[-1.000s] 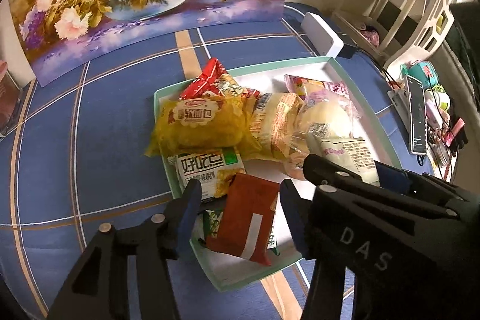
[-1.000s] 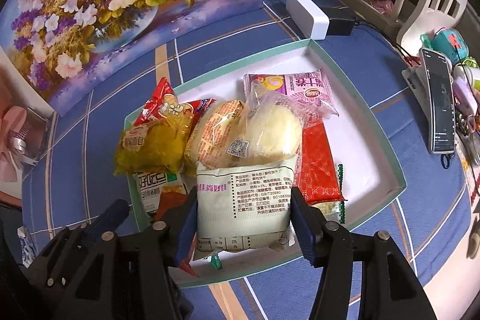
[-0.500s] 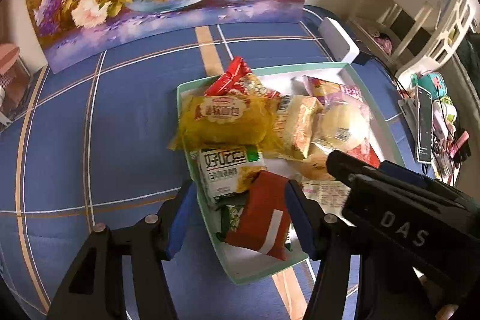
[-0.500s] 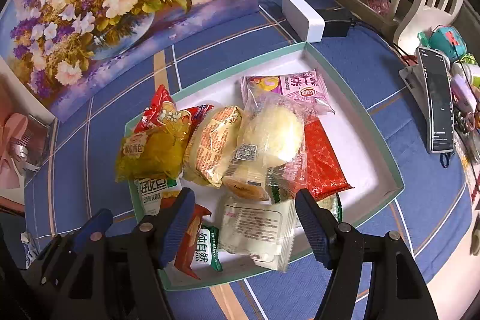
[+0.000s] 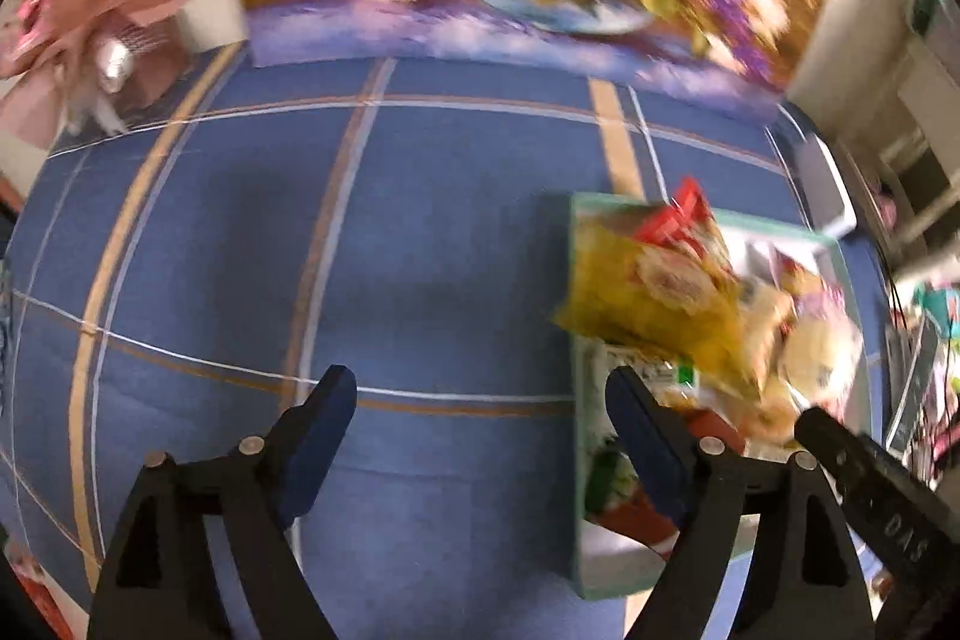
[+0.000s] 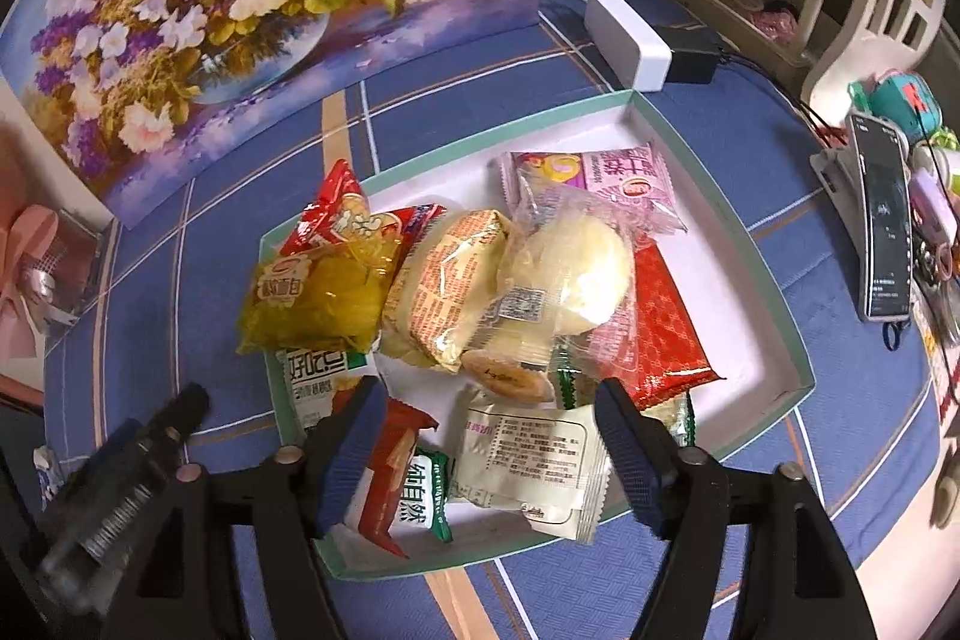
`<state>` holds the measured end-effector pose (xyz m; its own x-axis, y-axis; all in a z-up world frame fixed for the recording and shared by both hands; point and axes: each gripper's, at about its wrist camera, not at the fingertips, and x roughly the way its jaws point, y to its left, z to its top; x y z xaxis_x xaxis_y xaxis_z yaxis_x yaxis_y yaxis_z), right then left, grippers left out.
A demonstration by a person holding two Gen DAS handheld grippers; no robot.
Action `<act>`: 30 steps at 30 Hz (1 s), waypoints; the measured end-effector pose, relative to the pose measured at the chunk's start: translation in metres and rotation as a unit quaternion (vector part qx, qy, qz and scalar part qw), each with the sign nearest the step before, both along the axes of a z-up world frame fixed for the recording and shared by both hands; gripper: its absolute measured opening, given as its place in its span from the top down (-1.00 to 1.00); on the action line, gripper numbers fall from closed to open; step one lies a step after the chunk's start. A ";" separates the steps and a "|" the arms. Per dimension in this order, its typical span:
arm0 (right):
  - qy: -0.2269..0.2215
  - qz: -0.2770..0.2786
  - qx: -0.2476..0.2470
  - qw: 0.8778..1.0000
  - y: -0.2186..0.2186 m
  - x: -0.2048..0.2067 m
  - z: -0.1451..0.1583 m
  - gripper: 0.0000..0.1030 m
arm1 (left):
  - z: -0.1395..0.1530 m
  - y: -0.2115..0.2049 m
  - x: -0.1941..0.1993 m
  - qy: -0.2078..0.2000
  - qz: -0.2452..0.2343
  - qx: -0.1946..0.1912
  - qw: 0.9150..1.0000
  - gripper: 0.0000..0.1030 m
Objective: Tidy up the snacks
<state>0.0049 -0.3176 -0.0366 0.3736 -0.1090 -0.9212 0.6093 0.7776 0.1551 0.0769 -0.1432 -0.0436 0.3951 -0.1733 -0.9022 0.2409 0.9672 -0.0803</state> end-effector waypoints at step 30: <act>-0.027 0.054 -0.060 0.996 0.072 -0.053 0.013 -1.00 | 0.037 0.086 -0.082 -0.061 0.039 0.050 0.996 -0.98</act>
<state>-0.0485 -0.2454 -0.0232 0.4375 -0.1738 -0.8823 0.5146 0.8530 0.0872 -0.0047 -0.0574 -0.0065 0.5116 -0.0499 -0.8578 0.1663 0.9852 0.0419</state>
